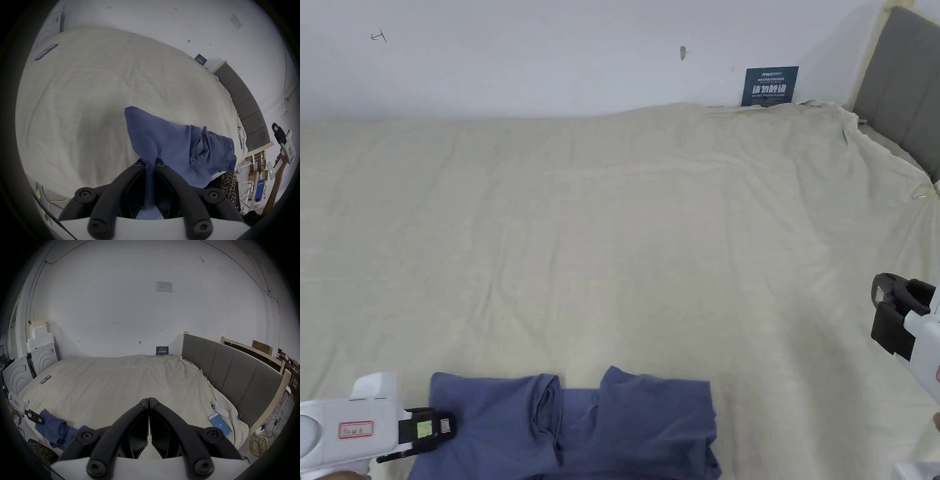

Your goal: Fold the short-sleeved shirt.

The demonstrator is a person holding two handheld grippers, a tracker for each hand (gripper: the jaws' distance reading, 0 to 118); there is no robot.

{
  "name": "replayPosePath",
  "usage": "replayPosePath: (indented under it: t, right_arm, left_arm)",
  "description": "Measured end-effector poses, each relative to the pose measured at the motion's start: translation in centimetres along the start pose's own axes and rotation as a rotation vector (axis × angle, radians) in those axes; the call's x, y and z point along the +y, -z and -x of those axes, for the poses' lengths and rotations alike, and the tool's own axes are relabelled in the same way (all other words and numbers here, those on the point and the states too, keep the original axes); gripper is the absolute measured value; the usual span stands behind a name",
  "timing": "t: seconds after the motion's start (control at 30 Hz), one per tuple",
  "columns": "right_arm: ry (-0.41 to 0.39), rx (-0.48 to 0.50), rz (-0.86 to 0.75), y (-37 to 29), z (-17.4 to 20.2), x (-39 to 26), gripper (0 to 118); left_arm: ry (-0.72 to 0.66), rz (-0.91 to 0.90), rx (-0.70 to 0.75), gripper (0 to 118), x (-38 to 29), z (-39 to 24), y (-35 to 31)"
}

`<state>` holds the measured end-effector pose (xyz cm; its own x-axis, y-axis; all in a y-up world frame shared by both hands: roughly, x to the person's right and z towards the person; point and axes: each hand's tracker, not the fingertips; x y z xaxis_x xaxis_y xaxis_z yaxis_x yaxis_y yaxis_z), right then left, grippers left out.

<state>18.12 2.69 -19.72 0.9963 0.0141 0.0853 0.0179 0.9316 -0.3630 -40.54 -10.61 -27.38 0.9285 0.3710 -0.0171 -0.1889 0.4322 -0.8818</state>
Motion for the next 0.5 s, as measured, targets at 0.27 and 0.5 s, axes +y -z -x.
replayPosePath:
  t: [0.27, 0.5]
  right_arm:
    - [0.004, 0.014, -0.003, 0.0, 0.1, -0.1, 0]
    - [0.013, 0.01, -0.015, -0.7, -0.6, -0.2, 0]
  left_arm:
    - [0.029, 0.001, -0.055, 5, 1.3, -6.5, -2.1]
    - [0.147, 0.06, -0.211, 5, 2.4, -15.2, 0.7]
